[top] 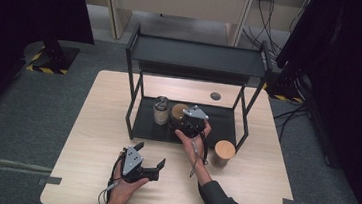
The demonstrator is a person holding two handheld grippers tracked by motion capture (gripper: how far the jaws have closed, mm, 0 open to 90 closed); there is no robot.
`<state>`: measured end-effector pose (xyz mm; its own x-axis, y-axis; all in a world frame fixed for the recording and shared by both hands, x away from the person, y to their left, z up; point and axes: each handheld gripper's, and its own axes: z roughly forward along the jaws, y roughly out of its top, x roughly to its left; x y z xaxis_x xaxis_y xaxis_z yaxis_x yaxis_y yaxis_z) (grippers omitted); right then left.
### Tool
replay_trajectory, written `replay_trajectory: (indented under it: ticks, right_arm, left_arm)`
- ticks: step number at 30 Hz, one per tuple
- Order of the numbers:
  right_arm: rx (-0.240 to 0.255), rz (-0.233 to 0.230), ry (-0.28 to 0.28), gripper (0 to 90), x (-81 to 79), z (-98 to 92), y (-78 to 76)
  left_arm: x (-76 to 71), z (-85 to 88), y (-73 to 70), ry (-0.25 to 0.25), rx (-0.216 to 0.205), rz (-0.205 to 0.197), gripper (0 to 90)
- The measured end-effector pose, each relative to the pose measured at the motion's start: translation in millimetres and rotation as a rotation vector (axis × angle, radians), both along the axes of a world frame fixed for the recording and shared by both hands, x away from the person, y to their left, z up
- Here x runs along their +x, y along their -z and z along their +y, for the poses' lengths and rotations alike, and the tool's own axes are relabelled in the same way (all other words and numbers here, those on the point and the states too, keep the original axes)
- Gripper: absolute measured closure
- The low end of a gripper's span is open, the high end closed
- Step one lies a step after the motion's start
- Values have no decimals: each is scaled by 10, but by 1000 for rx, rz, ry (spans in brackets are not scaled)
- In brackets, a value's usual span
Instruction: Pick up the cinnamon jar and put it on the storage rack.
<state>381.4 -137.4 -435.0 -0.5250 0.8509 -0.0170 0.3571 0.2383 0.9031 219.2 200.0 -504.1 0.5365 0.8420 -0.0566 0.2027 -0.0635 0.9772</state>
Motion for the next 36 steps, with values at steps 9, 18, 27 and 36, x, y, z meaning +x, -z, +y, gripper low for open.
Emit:
replay_trajectory:
  ticks: [9,18,27,36]
  right_arm:
    - [44,3,3,67,-114,-74,-77]
    - [52,-5,-14,66,-222,-127,-140]
    - [76,8,-47,65,-303,-228,-181]
    - [89,6,-87,65,-413,-254,-213]
  left_arm:
    - [0,-1,-1,0,0,0,18]
    - [1,0,0,0,-1,1,19]
    - [0,-3,-1,0,0,0,19]
    - [0,-2,-1,0,1,0,18]
